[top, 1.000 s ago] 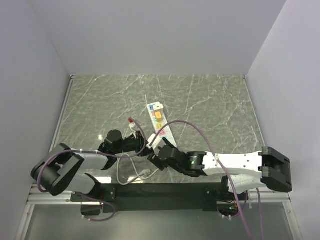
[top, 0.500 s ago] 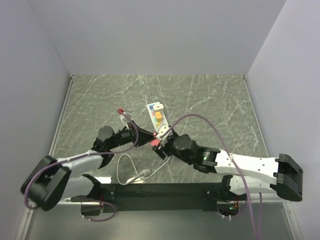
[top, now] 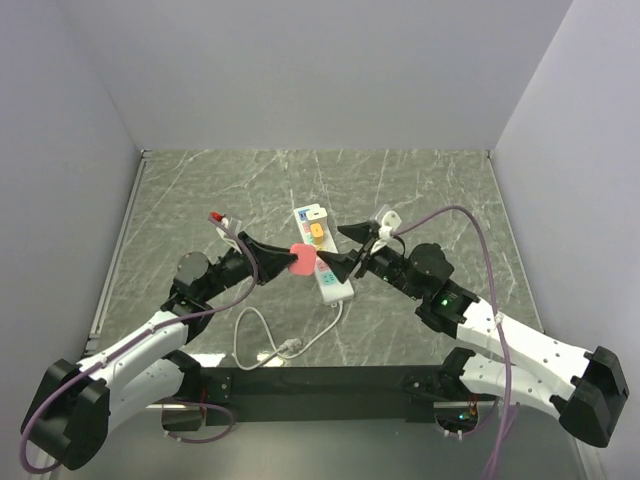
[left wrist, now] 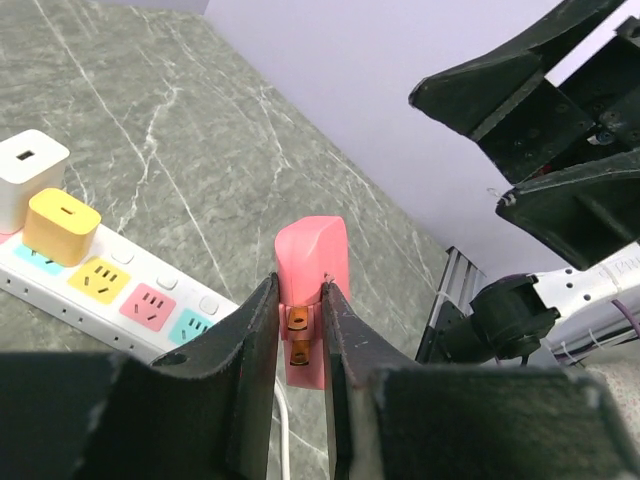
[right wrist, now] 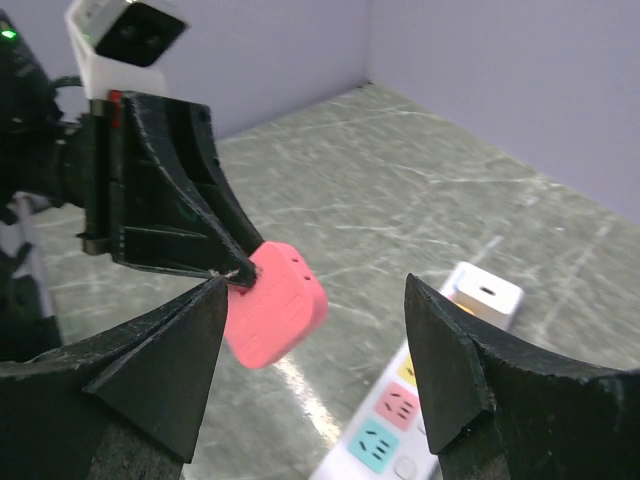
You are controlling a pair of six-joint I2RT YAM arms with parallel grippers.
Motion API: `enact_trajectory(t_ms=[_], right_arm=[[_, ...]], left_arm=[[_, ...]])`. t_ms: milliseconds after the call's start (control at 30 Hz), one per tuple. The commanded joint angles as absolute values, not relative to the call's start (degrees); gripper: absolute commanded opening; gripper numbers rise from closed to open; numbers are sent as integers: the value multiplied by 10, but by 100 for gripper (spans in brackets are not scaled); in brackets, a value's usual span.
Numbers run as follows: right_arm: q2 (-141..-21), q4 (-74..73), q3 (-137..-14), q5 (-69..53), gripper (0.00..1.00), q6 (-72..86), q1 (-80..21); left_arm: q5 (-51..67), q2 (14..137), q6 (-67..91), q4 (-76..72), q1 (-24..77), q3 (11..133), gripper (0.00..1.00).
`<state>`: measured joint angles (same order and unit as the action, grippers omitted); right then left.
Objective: Insert the plug
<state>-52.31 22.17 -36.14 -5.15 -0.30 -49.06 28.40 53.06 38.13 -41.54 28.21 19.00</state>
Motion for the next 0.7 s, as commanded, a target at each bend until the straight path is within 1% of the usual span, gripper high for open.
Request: enact_trajectory(t_ms=[0, 133, 300, 533, 667], right_arm=[[-529, 287, -346, -162, 78, 60, -459], [-553, 344, -327, -250, 78, 121, -392], [-583, 411, -316, -364, 77, 189, -358], [-636, 517, -316, -452, 70, 260, -350], [-661, 526, -323, -465, 69, 271, -350]], left_arm=[[279, 515, 372, -429, 280, 198, 20], [278, 493, 368, -431, 280, 198, 20], [289, 482, 373, -439, 280, 201, 20], [310, 488, 382, -472, 280, 204, 20], [321, 487, 387, -488, 280, 205, 20]])
